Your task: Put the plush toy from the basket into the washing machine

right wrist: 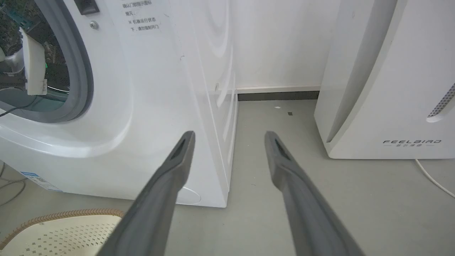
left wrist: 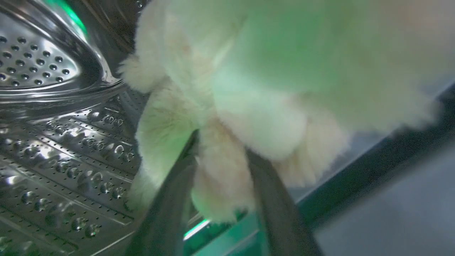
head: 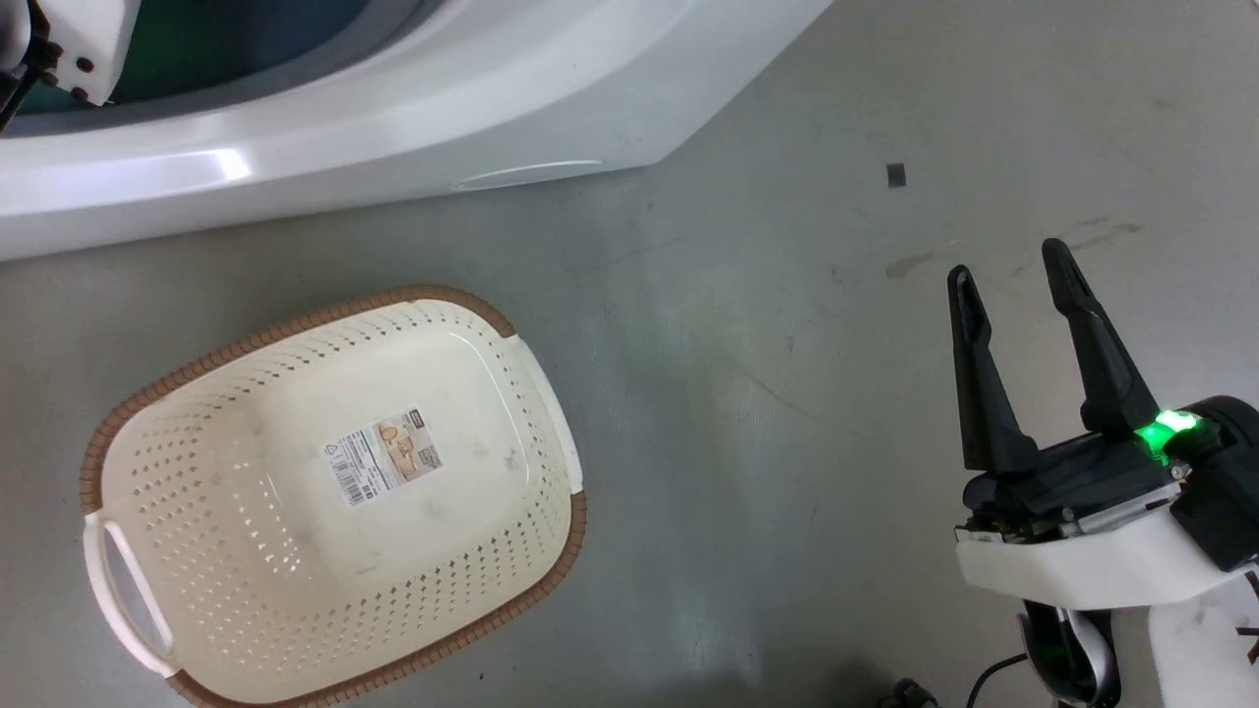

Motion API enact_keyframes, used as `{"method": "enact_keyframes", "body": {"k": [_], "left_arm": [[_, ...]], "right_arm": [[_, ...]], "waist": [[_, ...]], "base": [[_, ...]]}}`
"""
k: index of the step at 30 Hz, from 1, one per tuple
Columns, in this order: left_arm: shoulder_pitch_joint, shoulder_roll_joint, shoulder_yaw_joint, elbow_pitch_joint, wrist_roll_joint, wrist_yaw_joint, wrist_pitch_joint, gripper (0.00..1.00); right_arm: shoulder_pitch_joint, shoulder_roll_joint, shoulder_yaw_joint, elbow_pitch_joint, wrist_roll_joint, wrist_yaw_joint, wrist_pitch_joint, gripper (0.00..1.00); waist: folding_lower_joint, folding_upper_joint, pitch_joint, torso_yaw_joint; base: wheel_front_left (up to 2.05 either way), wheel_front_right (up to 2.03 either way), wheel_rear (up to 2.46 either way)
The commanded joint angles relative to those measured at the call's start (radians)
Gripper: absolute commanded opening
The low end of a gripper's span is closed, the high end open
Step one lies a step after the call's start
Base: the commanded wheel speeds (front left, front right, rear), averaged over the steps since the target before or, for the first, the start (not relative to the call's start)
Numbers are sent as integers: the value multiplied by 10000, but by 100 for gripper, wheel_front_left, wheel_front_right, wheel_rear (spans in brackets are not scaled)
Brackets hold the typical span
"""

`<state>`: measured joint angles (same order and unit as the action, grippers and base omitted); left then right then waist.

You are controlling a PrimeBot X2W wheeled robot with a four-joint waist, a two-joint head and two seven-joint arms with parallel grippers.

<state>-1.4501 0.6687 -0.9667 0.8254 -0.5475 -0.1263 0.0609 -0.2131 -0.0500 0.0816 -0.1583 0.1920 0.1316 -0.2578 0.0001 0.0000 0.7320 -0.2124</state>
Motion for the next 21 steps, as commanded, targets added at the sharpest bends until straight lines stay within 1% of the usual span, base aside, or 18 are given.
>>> {"method": "enact_keyframes", "body": {"k": [1,4,9,10,13,18,21], "left_arm": [[31,-64,-101,180,-124,-43,-268,100],[309,-191,-236,504,-270,-43,-686,100],[1078,-536,-239,955,-564,-30,-1703,100],[1673,-821,-129,1162,-791,82,-2442,100],[2318,-1127,21,1194,-1029,241,-2909,100],[3449,-1392,539,613,-1309,688,-3209,100],[4281,-1326,1284,-563,-1260,1174,-3220,100]], "right_arm": [[-130,-2,-47,53,-98,-9,-40,100],[-76,-2,-117,154,-137,-9,-40,100],[136,-2,-205,401,-309,-9,-40,100],[318,-2,-270,555,-428,-9,-40,100],[537,-2,-325,704,-550,-9,-40,100],[937,-2,-413,864,-691,-9,-40,100],[1173,-2,-483,903,-761,-9,-40,100]], "waist": [[-1,0,-216,66],[-1,0,-611,167],[-1,0,-1576,420],[-1,0,-2275,607],[-1,0,-2989,814],[-1,0,-4036,1149],[-1,0,-4533,1336]], "base": [[0,0,0],[0,0,0],[0,0,0],[0,0,0],[0,0,0],[0,0,0],[0,0,0]]}}
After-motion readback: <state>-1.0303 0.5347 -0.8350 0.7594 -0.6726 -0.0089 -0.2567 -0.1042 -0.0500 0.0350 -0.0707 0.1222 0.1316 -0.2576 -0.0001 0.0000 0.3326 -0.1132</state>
